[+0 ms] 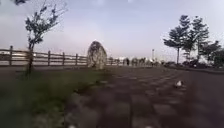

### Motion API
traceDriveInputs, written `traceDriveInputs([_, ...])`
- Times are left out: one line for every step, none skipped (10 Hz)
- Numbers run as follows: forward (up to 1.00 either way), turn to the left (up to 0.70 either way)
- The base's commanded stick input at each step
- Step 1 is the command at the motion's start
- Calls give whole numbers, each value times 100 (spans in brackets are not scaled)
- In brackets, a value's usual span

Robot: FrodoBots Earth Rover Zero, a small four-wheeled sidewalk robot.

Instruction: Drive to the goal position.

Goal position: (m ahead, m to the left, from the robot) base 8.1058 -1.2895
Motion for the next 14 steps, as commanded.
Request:
traceDriveInputs([100, -36])
traceDriveInputs([100, -28])
traceDriveInputs([100, -2])
traceDriveInputs([100, 4])
traceDriveInputs([100, 4])
traceDriveInputs([100, 5])
traceDriveInputs([100, 5])
traceDriveInputs([100, 5])
traceDriveInputs([100, 5])
traceDriveInputs([100, 5])
traceDriveInputs([100, 5])
traceDriveInputs([100, 5])
traceDriveInputs([100, 5])
traceDriveInputs([100, 5])
